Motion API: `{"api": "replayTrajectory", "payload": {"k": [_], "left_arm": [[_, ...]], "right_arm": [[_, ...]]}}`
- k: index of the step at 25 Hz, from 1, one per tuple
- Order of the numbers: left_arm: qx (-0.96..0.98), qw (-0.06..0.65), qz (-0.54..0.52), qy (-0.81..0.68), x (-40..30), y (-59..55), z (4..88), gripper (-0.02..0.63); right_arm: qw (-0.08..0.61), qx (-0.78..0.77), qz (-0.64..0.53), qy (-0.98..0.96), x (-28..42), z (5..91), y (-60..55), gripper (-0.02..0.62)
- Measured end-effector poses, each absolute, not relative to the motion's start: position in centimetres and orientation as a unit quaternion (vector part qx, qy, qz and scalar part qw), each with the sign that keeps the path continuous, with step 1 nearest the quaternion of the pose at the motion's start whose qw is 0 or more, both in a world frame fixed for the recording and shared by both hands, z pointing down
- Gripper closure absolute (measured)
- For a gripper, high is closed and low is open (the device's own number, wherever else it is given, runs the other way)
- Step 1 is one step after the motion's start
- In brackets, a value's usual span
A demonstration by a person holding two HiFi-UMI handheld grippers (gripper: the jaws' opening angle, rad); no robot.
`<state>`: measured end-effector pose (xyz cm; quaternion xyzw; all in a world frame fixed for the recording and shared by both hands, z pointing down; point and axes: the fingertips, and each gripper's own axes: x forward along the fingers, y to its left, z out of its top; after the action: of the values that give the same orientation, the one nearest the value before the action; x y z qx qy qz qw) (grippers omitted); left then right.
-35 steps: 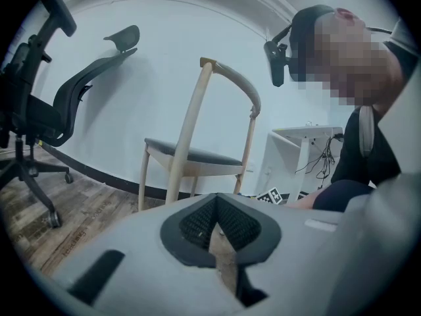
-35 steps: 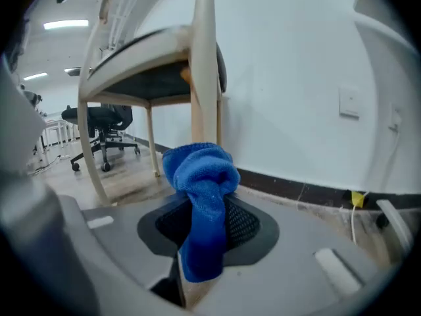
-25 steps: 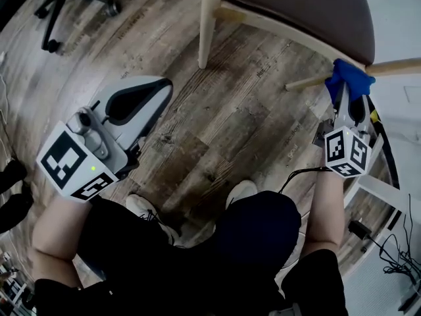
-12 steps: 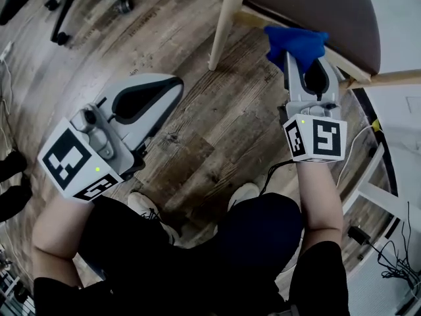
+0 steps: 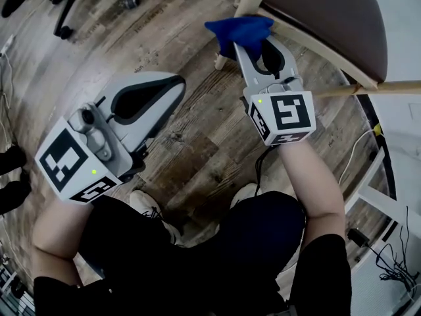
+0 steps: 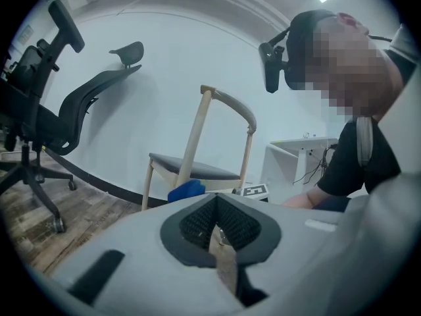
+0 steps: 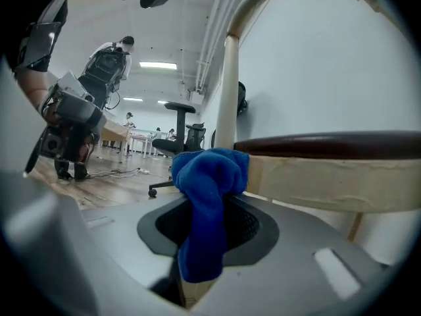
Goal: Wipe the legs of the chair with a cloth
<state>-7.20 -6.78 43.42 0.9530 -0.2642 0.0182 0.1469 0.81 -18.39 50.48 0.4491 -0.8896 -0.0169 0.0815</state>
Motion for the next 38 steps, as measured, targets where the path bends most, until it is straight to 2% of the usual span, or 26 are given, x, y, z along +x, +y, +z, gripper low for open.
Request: {"api": "replayTrajectory", "payload": {"k": [11,15,18,25,28,34,38], "left_arm": [[0.949,0.170,0.024,-0.265,-8.1,-7.7,45.0,0.600],[0.946,0.182,0.025,-0.268,-8.5,-8.2,45.7,0.601],[0.943,0.190,0.025,-0.271,-8.9,-8.4,46.1,0.600],[0.934,0.204,0.041,-0.291,-10.7,-8.6,47.0,0.600],[0.929,0.212,0.040,-0.299,-11.8,-9.0,47.3,0.600],[0.932,0.208,0.030,-0.295,-11.9,-9.3,46.9,0.600],[0.937,0.203,0.027,-0.285,-11.0,-9.4,46.9,0.600]], "right_arm": [[0.082,0.453,0.039,-0.887,1.7,56.9,-19.9,0.472],[0.104,0.444,0.053,-0.888,1.6,60.7,-19.9,0.472],[0.147,0.434,0.057,-0.887,1.5,65.1,-20.0,0.472],[0.322,0.382,0.112,-0.859,1.6,80.2,-20.0,0.474],[0.369,0.376,0.138,-0.839,1.5,83.8,-19.8,0.474],[0.374,0.382,0.158,-0.830,1.4,84.0,-19.7,0.474],[0.334,0.381,0.134,-0.852,1.5,80.1,-19.7,0.476]]}}
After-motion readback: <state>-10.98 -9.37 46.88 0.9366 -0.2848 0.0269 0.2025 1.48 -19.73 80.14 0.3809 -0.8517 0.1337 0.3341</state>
